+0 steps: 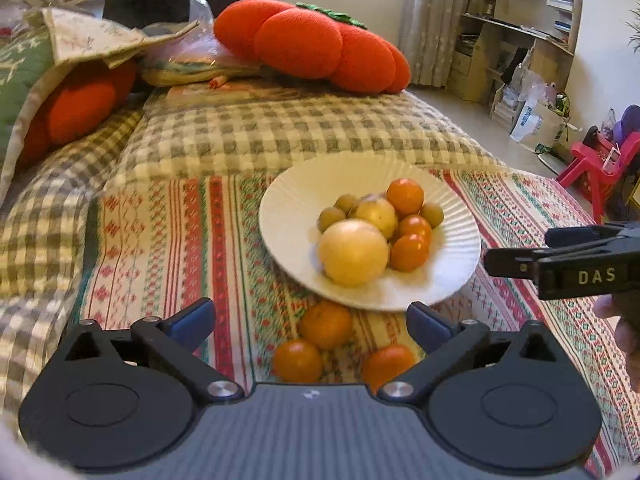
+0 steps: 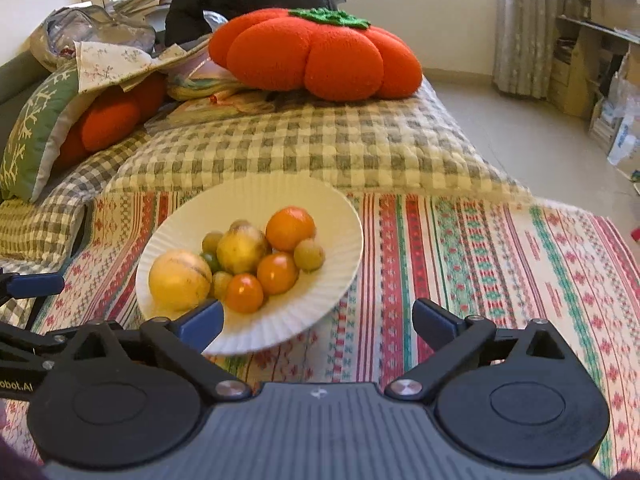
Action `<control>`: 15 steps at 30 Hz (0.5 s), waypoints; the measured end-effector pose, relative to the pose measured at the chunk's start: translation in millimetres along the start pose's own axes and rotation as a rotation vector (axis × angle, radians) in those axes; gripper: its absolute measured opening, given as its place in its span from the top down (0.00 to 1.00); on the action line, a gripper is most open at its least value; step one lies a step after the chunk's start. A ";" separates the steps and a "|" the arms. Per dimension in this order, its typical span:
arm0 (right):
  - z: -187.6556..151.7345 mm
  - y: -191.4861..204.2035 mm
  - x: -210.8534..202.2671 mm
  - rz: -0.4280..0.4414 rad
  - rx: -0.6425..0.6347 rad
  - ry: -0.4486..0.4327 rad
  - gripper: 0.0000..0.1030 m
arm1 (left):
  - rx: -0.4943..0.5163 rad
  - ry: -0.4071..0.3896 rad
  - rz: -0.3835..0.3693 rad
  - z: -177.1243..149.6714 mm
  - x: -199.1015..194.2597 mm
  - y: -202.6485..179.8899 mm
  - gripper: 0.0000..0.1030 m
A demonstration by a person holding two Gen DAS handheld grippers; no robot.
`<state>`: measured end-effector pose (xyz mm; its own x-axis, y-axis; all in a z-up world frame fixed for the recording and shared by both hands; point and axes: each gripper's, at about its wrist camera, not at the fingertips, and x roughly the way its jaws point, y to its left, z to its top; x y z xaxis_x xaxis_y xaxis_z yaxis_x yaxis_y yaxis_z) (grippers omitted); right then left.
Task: Organize fruits
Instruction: 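Withdraw both tools from the plate toward the remaining fruits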
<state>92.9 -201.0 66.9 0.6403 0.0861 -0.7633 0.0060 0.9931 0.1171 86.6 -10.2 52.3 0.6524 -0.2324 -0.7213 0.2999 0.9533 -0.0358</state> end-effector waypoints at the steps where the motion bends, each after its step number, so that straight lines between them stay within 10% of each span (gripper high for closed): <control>1: -2.5 0.8 -1.4 -0.002 -0.004 0.006 0.02 | -0.006 0.003 0.002 -3.0 -1.5 1.3 0.07; 15: -31.6 10.8 -15.1 -0.040 -0.013 0.057 0.00 | -0.014 0.039 0.051 -30.9 -19.3 9.7 0.07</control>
<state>59.0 -189.1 59.6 0.5952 0.0506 -0.8020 0.0203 0.9967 0.0780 55.4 9.5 44.4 0.6392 -0.1757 -0.7487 0.2571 0.9664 -0.0073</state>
